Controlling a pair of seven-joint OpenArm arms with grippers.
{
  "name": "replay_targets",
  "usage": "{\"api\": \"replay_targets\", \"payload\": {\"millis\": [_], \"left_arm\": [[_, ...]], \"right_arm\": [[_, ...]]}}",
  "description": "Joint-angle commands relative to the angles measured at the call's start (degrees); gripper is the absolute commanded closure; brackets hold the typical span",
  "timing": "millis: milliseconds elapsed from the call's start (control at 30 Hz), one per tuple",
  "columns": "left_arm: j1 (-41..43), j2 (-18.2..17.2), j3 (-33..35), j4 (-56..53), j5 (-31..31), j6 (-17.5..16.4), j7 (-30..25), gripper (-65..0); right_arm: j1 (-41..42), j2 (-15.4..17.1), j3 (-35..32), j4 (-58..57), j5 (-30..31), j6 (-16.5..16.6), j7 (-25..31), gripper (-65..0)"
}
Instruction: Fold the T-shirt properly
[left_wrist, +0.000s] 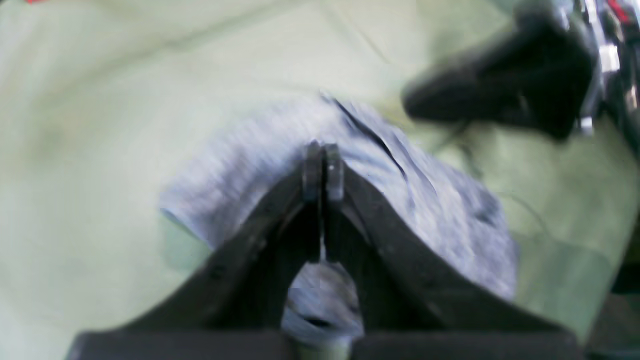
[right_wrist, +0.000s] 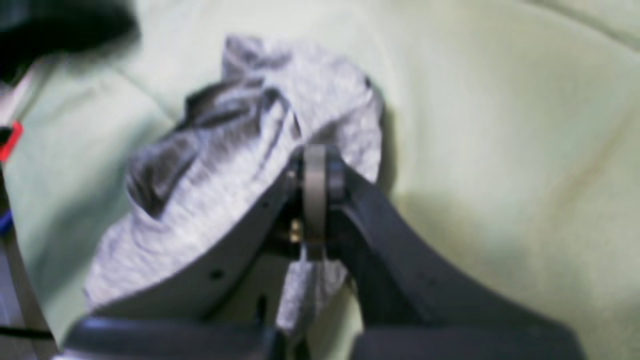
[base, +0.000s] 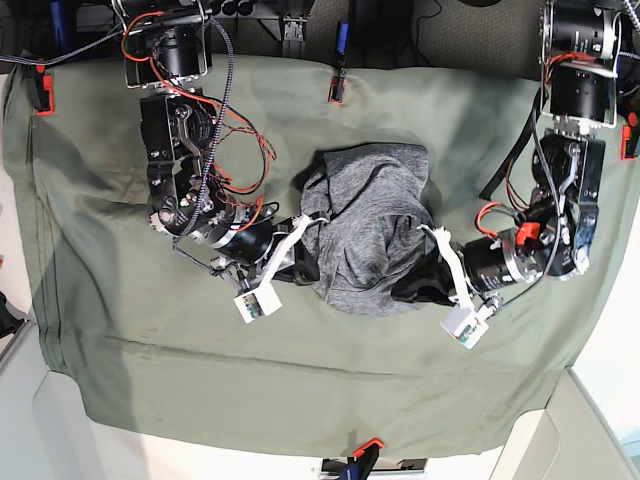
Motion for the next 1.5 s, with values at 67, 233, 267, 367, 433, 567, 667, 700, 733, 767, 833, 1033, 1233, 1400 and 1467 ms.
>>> {"api": "replay_targets", "payload": {"millis": [67,233,267,367,433,567,667,700,733,767,833,1033,1233,1400,1467], "left_arm": [[3.96,-0.42,-0.35,2.58,-1.33,-0.38,-1.49,0.0],[9.51,-0.44,-1.55,2.80,-1.20,-0.38,-1.51,0.0],[10.58,-0.44,-2.43,3.39,-1.22,-0.38,-1.51,0.0],[14.95,-0.44,-6.60,8.41,-3.17,-0.38,-1.46,0.0],[18.69,-0.44,-9.77,13.38,-3.56,-0.38,-0.57,0.0],[26.75,-0.44,-15.67,22.10,-5.55,-0.38,3.58,0.0],[33.53,-0.44,-19.41,25.33,-7.74,-0.38,4.57,0.0],[35.93,-0.44,-20.37,25.77,-7.76,-0.38,4.57,0.0],[38.42,-0.44,-21.33,25.88,-7.76,-0.38,4.59,0.0],[40.94,-0.44,-22.16,25.88,-7.72,-0.38,4.61,0.0],[46.16,-0.44,-23.45,25.88,-7.69,-0.38,4.81,0.0],[61.53,0.02,-23.30,25.77,-4.26,-0.38,4.98,0.0],[66.97,0.70,-19.43,17.70,4.48,-0.38,4.94,0.0],[62.99,0.70,-11.56,4.55,15.19,3.26,2.93,0.0],[59.28,0.72,-7.67,-1.99,19.17,9.03,2.78,0.0]], "right_arm": [[0.90,-0.24,3.08,4.22,1.09,0.46,-0.87,0.0],[-4.00,-0.22,9.05,13.07,5.22,1.53,-3.30,0.0],[-5.27,-0.20,10.21,14.80,6.32,1.53,-3.80,0.0],[-9.81,1.16,13.00,19.82,9.66,1.53,-4.39,0.0],[-13.49,3.17,14.27,22.97,11.34,1.53,-4.39,0.0],[-21.11,7.34,16.72,27.63,13.77,1.53,-5.53,0.0],[-26.95,10.08,18.49,30.01,15.72,1.53,-6.27,0.0],[-29.05,10.99,19.08,30.60,16.17,1.53,-6.29,0.0],[-31.23,11.93,19.71,31.12,16.68,1.53,-6.58,0.0],[-33.44,12.87,20.33,31.61,17.11,1.55,-7.19,0.0],[-38.05,14.62,21.53,32.54,18.73,1.55,-8.52,0.0],[-52.46,18.43,22.10,34.40,23.96,2.97,-10.14,0.0],[-60.04,18.49,20.35,30.25,21.40,2.78,-14.21,0.0],[-60.39,18.47,17.40,21.81,15.89,1.84,-14.19,0.0],[-59.30,18.47,15.28,17.33,13.09,1.07,-14.23,0.0]]}}
